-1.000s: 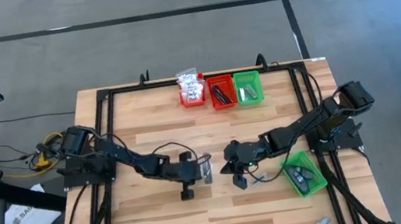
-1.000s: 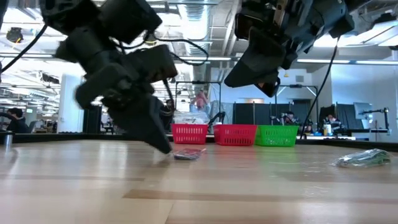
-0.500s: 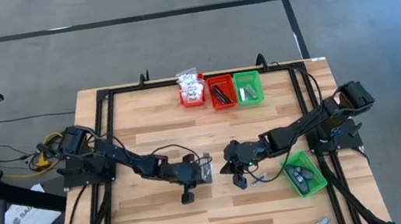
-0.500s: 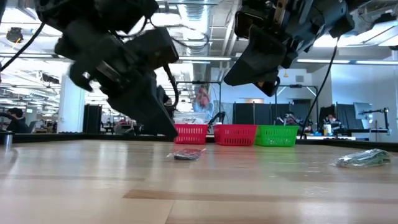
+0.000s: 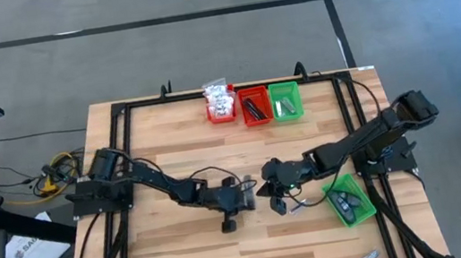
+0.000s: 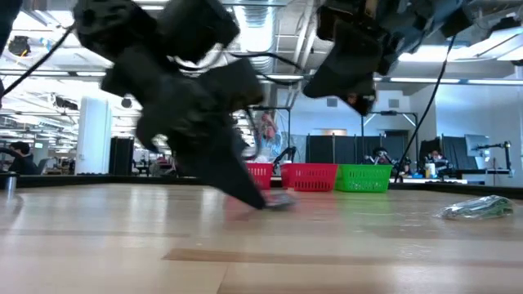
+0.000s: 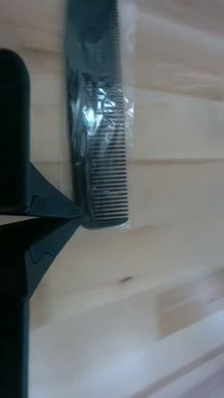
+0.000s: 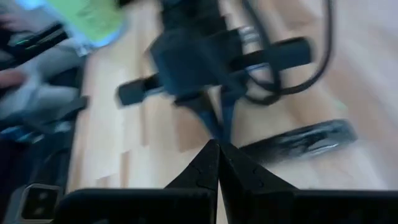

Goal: Pick & Place Travel size toiletries

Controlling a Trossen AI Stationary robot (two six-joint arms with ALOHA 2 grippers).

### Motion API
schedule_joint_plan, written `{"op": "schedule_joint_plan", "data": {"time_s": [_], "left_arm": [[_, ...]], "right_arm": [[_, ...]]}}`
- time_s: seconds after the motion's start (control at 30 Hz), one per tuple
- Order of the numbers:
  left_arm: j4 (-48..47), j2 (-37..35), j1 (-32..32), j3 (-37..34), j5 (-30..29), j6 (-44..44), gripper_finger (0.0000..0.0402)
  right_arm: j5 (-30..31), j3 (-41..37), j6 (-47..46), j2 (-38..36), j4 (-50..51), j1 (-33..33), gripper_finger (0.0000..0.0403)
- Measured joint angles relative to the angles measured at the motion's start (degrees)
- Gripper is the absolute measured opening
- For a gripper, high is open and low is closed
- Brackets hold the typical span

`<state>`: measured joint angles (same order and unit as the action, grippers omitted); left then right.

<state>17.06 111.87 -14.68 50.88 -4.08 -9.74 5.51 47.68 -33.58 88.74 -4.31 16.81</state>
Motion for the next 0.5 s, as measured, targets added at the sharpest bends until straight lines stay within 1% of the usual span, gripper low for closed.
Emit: {"op": "schedule_joint_plan", "data": {"time_s": [0.1, 0.23, 0.3, 0.4, 0.47, 0.5], "left_arm": [[0.4, 3.4, 1.2, 4.2, 0.0, 0.8, 0.0000], [3.3, 8.0, 3.1, 9.6, 0.0, 0.3, 0.0000], [4.2, 8.5, 3.2, 10.2, -0.4, 0.4, 0.0000], [4.2, 7.1, 2.8, 9.9, -3.5, 2.7, 0.0000], [5.4, 5.5, 2.9, 9.9, -5.0, 4.3, 0.0000], [6.3, 5.2, 3.3, 10.3, -4.8, 4.8, 0.0000]], "right_arm": [[6.8, 0.0, -4.4, -3.2, 5.2, 2.1, 0.0001], [18.3, 0.0, -10.8, -7.8, 15.5, 5.5, 0.0001], [23.7, -0.1, -13.7, -9.8, 20.1, 7.1, 0.0001], [28.7, 0.0, -16.4, -11.3, 23.8, 9.3, 0.0001], [30.5, 0.0, -16.4, -11.3, 23.7, 10.3, 0.0001], [31.0, 0.0, -16.4, -11.3, 23.8, 10.6, 0.0001]]}}
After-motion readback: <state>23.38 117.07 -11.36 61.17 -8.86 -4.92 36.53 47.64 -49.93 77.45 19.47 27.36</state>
